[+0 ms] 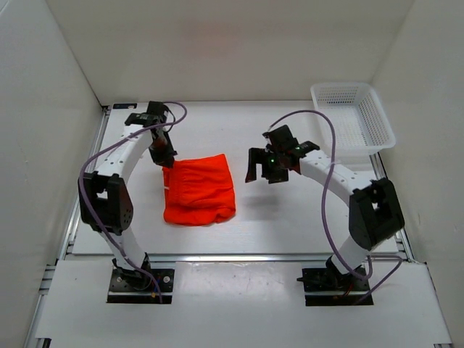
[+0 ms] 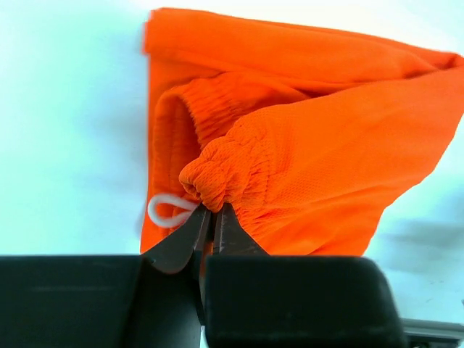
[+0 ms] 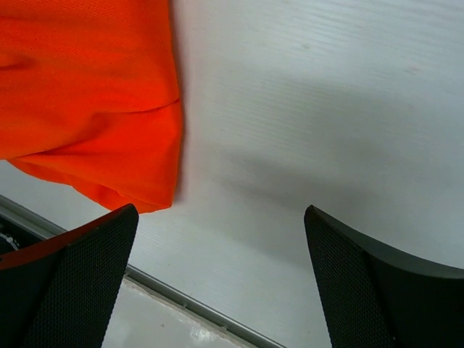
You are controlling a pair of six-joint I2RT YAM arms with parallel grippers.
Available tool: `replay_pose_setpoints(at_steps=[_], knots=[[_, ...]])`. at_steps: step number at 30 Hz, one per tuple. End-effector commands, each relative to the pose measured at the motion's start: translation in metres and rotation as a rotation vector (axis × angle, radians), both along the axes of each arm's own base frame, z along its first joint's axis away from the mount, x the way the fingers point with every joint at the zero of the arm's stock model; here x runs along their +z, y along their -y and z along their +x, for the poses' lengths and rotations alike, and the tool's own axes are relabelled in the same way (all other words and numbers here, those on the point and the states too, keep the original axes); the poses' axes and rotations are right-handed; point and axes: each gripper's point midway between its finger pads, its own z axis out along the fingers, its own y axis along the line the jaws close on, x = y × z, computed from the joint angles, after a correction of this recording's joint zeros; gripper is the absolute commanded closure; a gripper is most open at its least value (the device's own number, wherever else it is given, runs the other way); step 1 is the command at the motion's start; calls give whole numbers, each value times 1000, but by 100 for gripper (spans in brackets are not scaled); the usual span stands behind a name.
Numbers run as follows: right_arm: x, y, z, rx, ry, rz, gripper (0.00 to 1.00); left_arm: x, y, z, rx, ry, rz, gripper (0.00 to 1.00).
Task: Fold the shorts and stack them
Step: Fold the shorts
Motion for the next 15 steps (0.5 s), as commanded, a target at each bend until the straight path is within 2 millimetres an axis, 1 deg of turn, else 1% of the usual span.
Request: replay_pose_setpoints(at_steps=[1,2,3,4,5,6,7,8,9,10,11,12,13,15], knots=[[14,-41,2,131,19,62,0,6,-19,-17,44,-2,-35,90],[12,-49,2,149,10,67,0,2,-21,-19,40,-12,-46,90],[17,-61,5,171,14,86,0,-2,-23,-18,48,-12,-58,90],[4,-72,1,200,-20,79,0,-9,-26,-21,45,-35,-60,90],[1,-79,1,212,-24,76,0,-14,-33,-19,65,-41,-59,90],[-6,-88,3,229,-42,78,0,-23,-34,-22,56,-69,-52,90],[-10,-98,-2,253,-50,73,0,-26,-38,-19,71,-66,-53,90],[-14,-105,-5,269,-62,76,0,-32,-42,-21,81,-84,-51,90],[-18,-109,-6,279,-68,72,0,-34,-47,-17,87,-81,-50,90],[-26,-119,-11,301,-82,63,0,-41,-50,-17,97,-100,-48,90],[-39,-124,-15,317,-106,58,0,-41,-57,-17,115,-100,-49,90],[-40,-130,-16,327,-105,58,0,-45,-60,-14,125,-103,-50,90],[-42,-137,-22,347,-107,57,0,-49,-65,-14,136,-112,-40,90],[-50,-141,-21,350,-102,47,1,-51,-77,-16,169,-120,-32,90]])
